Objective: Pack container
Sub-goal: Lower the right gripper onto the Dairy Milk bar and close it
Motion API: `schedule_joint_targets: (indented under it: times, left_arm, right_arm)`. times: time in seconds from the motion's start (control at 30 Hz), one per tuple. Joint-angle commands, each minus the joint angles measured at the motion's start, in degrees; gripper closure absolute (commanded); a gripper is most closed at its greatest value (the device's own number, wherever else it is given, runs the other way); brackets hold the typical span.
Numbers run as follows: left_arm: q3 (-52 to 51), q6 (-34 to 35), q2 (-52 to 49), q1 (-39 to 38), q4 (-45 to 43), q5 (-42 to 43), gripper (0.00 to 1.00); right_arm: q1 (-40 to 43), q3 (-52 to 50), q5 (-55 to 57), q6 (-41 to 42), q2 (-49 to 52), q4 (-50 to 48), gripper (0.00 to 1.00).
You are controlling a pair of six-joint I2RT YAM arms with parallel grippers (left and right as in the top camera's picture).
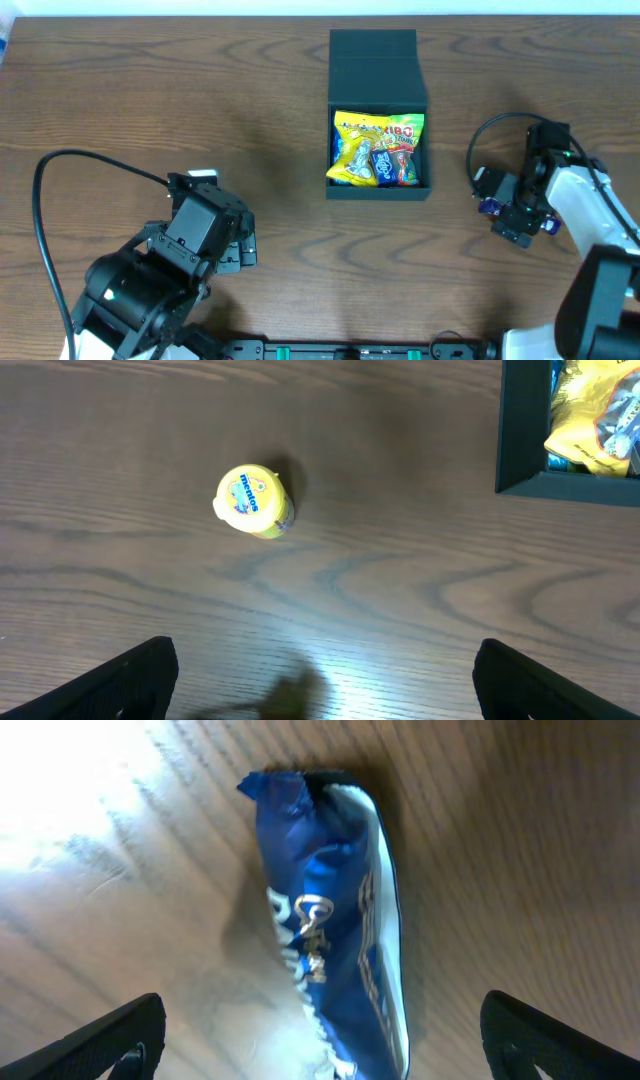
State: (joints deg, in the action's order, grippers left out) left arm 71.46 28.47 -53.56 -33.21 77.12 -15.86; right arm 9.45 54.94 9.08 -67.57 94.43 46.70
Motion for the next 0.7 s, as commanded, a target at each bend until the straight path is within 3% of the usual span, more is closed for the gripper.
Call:
schedule_joint_targets:
  times: [0.0,0.67]
  left_arm:
    - [0.0,-0.17,0.07,0.09,0.2,-1.03,0.05]
    - [0.0,-0.17,0.07,0.09,0.2,-1.03,0.05]
  right_arm:
    - [0.76,-0.35,0.39,-0.85,1.53,-0.55,0.01]
    - [1.09,-0.35,-0.15,2.54,2.34,-2.32,0.01]
